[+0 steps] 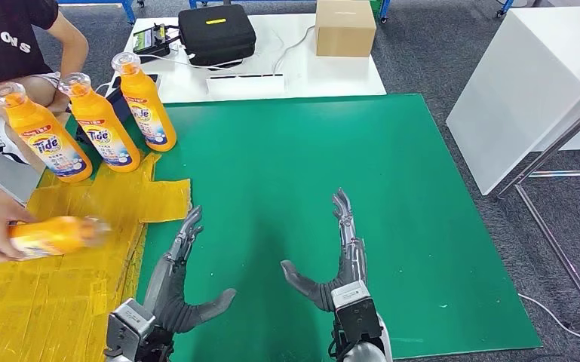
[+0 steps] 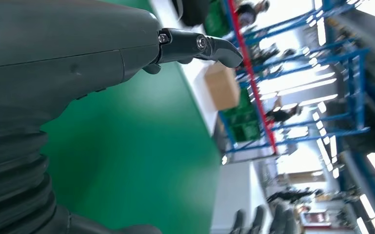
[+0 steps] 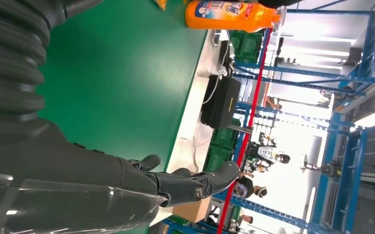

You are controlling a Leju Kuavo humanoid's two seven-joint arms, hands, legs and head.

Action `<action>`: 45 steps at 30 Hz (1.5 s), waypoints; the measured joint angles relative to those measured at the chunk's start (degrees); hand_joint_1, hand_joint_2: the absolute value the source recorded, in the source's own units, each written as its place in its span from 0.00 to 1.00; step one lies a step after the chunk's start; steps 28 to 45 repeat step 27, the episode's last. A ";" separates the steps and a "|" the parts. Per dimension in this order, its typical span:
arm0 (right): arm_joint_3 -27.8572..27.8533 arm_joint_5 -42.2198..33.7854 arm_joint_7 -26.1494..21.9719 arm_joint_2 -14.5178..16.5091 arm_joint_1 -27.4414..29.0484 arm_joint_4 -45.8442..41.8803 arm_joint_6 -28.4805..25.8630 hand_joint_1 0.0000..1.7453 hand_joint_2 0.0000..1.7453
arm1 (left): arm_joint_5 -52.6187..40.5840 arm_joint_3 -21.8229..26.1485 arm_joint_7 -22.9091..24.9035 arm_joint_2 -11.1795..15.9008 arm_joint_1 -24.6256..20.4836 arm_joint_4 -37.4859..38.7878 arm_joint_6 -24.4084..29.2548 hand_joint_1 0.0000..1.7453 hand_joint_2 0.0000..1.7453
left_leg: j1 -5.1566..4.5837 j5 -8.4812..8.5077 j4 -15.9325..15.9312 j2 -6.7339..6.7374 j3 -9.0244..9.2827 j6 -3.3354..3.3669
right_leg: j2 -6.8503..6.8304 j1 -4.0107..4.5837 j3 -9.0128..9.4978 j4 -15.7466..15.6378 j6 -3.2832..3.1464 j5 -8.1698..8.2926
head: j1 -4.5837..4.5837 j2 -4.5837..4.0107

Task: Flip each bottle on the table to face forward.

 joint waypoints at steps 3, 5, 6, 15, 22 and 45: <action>-0.01 -0.65 0.82 -0.01 0.00 0.00 1.02 0.00 1.00 | 0.32 -0.05 0.11 0.00 0.00 2.01 -0.27 0.00 1.00 | 0.00 0.00 0.00 0.00 0.00 0.00 | 0.00 0.00 0.00 0.00 0.00 0.00 | -0.01 0.00; -0.01 -1.15 1.36 -0.02 -0.01 0.02 1.81 0.00 1.00 | 0.61 0.06 0.15 0.00 0.00 2.89 -0.46 0.00 1.00 | 0.00 0.00 0.00 0.00 0.00 0.00 | 0.00 0.00 0.01 0.00 0.00 0.00 | -0.01 0.00; -0.01 -1.34 1.56 -0.02 -0.01 0.03 2.13 0.00 1.00 | 0.68 0.13 0.16 0.00 0.00 3.18 -0.51 0.00 1.00 | 0.00 0.00 0.00 0.00 0.00 0.00 | 0.00 0.00 0.01 0.00 0.00 0.00 | -0.01 0.00; -0.02 -1.64 1.89 -0.09 -0.04 0.15 2.61 0.00 1.00 | 0.84 0.51 0.21 0.00 -0.01 4.56 -0.52 0.00 1.00 | 0.00 0.00 0.00 -0.01 -0.01 0.00 | 0.00 0.00 0.01 0.00 0.00 0.00 | 0.00 0.00; -0.02 -1.95 2.38 -0.30 -0.09 0.40 4.14 0.00 1.00 | 2.66 1.64 0.69 -0.16 0.03 4.87 -0.34 0.00 1.00 | 0.00 0.00 0.00 -0.01 -0.01 0.00 | 0.00 0.00 0.01 0.00 0.00 0.00 | 0.00 0.00; 0.00 -1.92 2.61 -0.46 -0.09 0.45 4.57 0.00 1.00 | 3.20 2.97 0.73 -0.46 0.07 4.87 0.03 0.00 1.00 | 0.00 0.00 0.00 -0.01 -0.01 0.00 | 0.00 0.00 0.02 0.00 0.00 0.00 | -0.01 0.00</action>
